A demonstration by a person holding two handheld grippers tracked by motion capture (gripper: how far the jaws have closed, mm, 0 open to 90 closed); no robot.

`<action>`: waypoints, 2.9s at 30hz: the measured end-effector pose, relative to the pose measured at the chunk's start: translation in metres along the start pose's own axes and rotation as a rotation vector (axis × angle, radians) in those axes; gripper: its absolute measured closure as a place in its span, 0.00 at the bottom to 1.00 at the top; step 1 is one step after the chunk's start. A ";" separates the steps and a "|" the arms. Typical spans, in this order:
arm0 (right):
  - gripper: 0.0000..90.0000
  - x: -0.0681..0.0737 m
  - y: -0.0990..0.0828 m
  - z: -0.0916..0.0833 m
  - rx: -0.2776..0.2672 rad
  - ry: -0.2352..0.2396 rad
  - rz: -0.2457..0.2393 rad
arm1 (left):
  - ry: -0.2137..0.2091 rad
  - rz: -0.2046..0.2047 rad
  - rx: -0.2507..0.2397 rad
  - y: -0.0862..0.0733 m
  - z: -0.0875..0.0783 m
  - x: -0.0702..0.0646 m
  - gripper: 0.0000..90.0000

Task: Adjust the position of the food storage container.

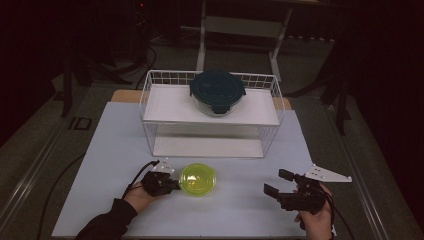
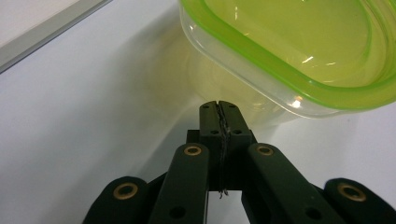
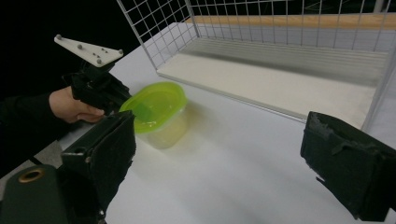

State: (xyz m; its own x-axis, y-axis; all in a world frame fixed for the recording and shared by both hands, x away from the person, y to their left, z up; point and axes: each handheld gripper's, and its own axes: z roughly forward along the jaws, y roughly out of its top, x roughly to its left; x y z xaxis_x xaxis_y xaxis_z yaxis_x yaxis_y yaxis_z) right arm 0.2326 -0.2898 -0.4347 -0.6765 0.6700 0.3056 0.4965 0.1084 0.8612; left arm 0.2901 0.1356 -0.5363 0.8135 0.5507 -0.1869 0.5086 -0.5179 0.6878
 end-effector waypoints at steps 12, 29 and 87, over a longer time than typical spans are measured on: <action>0.11 0.000 -0.002 0.001 0.000 0.001 0.001 | -0.022 0.017 0.010 0.009 0.012 -0.006 0.98; 0.11 0.001 -0.002 0.002 0.000 0.000 -0.002 | -0.049 0.032 0.015 0.021 0.023 -0.012 0.98; 0.13 0.013 -0.002 0.057 0.095 0.018 -0.094 | -0.085 -0.161 -0.246 0.043 -0.056 -0.032 0.00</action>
State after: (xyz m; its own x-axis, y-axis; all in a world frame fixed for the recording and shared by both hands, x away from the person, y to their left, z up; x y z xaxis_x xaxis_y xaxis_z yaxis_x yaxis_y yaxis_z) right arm 0.2536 -0.2397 -0.4560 -0.7319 0.6401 0.2334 0.4791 0.2399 0.8443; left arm 0.2699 0.1328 -0.4615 0.7540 0.5506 -0.3582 0.5576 -0.2482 0.7921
